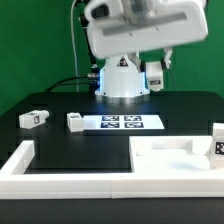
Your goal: Assemble square table
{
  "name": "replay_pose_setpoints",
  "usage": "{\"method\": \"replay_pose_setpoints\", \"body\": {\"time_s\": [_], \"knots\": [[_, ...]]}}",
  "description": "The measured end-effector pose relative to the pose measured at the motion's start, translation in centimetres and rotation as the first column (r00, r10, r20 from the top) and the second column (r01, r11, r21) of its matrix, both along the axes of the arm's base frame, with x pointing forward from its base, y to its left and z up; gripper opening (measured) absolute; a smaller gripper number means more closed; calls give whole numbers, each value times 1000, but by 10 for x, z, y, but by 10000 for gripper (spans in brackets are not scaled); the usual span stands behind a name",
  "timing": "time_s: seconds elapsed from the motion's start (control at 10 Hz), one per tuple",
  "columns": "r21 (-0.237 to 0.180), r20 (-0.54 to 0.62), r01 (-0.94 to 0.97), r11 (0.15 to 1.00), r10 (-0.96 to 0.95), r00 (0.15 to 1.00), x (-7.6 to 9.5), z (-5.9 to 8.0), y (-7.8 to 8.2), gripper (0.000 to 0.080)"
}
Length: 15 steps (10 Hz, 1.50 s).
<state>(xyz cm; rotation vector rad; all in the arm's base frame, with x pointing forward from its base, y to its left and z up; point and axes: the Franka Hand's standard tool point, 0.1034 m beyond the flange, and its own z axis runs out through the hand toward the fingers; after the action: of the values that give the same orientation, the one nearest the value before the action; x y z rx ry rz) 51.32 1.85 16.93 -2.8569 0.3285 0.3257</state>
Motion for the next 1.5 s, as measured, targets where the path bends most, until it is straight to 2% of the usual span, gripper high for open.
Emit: {"method": "replay_pose_setpoints", "body": {"time_s": [0.1, 0.2, 0.4, 0.5, 0.6, 0.8, 1.0, 1.2, 1.5], "knots": [[2, 60, 19, 1000, -19, 998, 7, 5, -8, 297], [-31, 146, 39, 999, -34, 989, 10, 2, -9, 297], [-72, 256, 58, 996, -38, 966, 9, 1, -10, 297], [-105, 344, 80, 991, -39, 938, 16, 0, -13, 297], [-136, 428, 96, 986, -29, 903, 29, 3, -14, 297], [-178, 589, 135, 975, -4, 808, 64, 20, -23, 297], [-244, 727, 210, 947, 35, 686, 74, 25, -39, 297], [-281, 776, 250, 927, 66, 627, 73, 23, -46, 297], [-293, 757, 224, 930, 83, 648, 72, 7, -45, 297]]}}
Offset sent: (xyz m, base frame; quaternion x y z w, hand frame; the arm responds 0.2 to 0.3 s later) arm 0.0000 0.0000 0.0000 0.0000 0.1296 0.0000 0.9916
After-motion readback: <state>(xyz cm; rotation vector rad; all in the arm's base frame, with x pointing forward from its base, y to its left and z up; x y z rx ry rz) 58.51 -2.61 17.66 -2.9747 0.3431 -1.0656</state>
